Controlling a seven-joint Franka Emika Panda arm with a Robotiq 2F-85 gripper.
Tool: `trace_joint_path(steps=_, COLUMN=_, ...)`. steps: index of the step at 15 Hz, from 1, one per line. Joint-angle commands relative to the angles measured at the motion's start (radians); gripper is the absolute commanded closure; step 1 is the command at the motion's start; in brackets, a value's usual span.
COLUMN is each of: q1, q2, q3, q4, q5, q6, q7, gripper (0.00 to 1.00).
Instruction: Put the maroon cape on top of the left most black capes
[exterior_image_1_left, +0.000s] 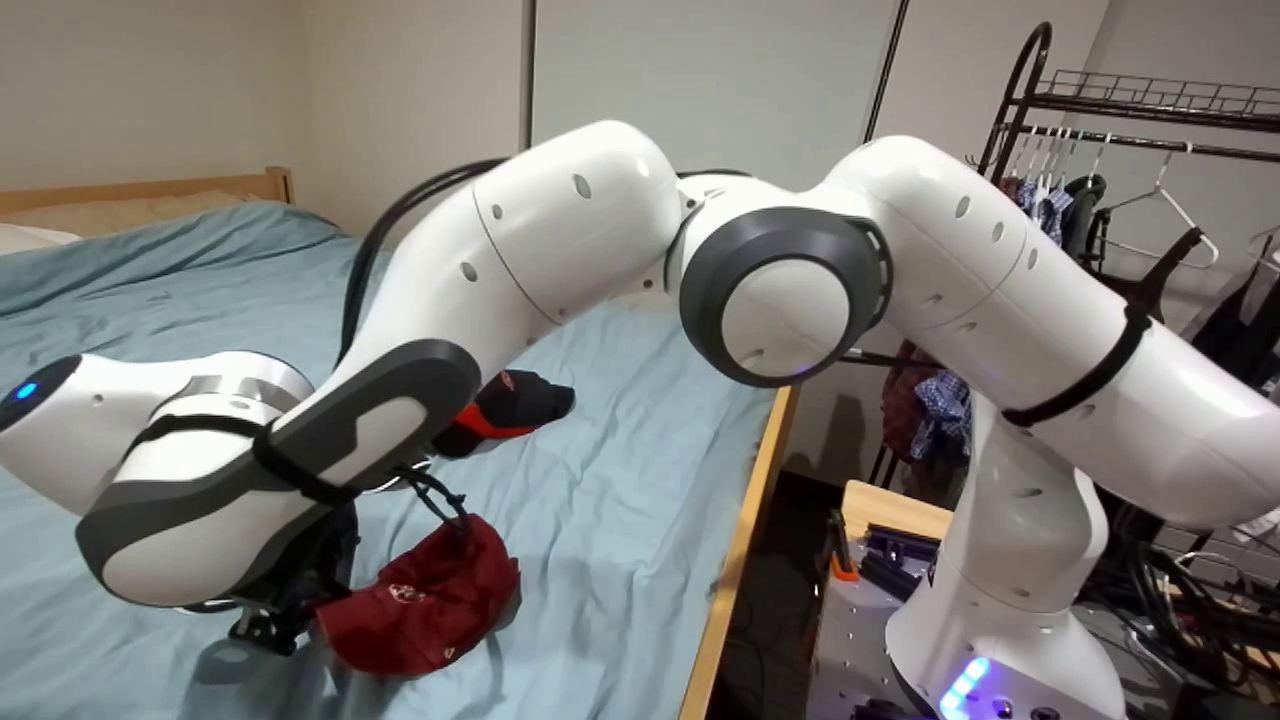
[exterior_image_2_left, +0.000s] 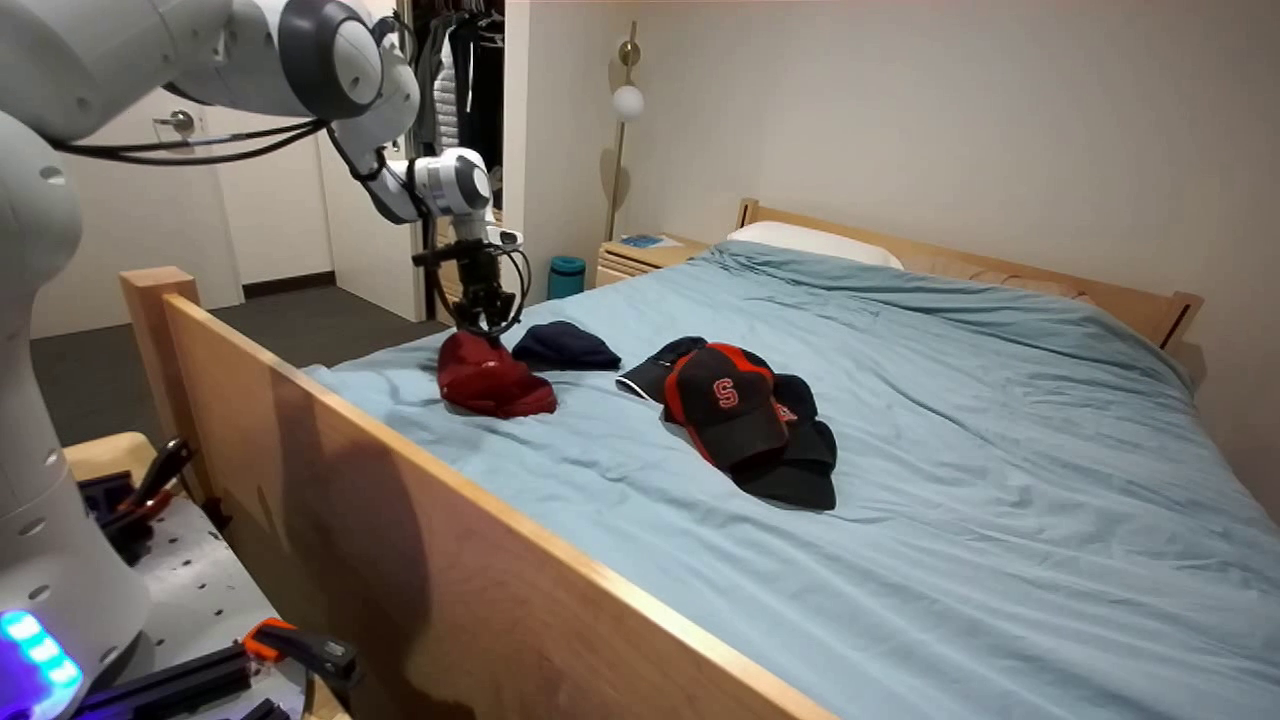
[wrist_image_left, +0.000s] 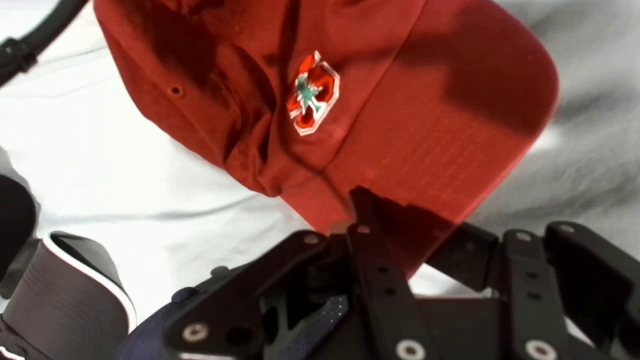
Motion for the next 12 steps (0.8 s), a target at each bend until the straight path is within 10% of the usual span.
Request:
trace_joint_path(steps=1, q1=0.013, q2=-0.067, q3=-0.001, q4=-0.056, q5=-0.029, q6=-0.073, q7=-0.068, gripper=0.91)
trace_joint_path(steps=10, q1=0.081, q2=-0.247, q3=-0.062, q4=-0.077, q5=-0.23, q6=-0.561, q7=-0.303, gripper=0.94)
trace_joint_path(steps=12, q1=0.082, q2=-0.295, q3=-0.054, q4=-0.099, q5=-0.315, q6=-0.467, q7=-0.385, gripper=0.94)
